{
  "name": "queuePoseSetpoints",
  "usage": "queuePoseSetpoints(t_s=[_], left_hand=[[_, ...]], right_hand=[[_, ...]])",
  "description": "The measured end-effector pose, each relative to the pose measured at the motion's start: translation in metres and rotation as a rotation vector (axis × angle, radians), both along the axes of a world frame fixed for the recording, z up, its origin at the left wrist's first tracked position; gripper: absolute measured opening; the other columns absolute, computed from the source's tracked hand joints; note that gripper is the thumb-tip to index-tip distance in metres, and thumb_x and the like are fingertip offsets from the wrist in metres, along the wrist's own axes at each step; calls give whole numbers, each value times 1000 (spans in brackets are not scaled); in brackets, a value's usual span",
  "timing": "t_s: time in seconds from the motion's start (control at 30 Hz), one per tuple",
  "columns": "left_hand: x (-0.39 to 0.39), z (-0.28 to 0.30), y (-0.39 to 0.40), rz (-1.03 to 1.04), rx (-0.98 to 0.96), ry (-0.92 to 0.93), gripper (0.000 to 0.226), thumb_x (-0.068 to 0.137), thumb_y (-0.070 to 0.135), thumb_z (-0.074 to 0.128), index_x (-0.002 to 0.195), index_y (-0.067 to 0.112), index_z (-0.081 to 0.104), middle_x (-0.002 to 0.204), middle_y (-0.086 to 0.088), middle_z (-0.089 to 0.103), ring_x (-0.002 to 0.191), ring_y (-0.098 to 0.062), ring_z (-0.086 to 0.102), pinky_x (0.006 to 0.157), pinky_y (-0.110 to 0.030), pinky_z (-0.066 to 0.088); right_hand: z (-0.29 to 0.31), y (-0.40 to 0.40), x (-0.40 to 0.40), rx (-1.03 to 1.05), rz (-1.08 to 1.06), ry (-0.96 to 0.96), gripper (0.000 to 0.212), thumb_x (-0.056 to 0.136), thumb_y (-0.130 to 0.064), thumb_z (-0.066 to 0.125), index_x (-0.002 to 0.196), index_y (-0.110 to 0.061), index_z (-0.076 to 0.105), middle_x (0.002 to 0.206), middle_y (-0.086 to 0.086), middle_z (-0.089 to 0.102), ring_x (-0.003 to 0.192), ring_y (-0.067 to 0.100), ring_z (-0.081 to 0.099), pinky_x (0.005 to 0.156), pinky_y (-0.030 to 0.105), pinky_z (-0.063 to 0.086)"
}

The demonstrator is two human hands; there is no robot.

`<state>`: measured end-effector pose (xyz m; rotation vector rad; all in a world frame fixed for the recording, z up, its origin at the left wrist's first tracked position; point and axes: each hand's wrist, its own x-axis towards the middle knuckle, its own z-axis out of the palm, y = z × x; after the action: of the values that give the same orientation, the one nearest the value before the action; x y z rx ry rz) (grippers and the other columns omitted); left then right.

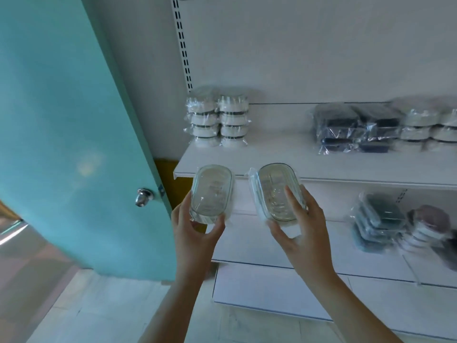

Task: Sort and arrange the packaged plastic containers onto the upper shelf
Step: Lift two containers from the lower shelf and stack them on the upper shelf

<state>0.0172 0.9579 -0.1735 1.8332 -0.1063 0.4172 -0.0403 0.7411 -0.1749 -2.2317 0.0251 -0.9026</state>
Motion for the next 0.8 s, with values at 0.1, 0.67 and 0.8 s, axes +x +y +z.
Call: queuePoseSetpoints(t_s=[0.1,0.67,0.8], left_hand=[[36,18,6,38,-30,-44,84,74,35,86,145,36,42,134,13,42,115,9,49,96,-22,50],[275,143,-38,142,-35,-213,75,76,45,81,141,33,45,131,6,43,119,-12,51,99,-29,50],[302,162,-47,147,-39,-186,78,77,49,80,143,32,43,132,6,42,118,-10,49,97,-26,45]], right_hand=[[19,9,40,10,8,-38,74,85,-53,66,152,-35,40,159,1,35,141,7,32,103,-4,16],[136,-2,305,37,-98,-224,82,93,-62,56,158,-23,26,159,10,37,146,24,33,118,39,32],[155,4,333,25,-186,-175,72,91,-62,57,150,-24,41,154,10,42,137,30,39,110,39,36]])
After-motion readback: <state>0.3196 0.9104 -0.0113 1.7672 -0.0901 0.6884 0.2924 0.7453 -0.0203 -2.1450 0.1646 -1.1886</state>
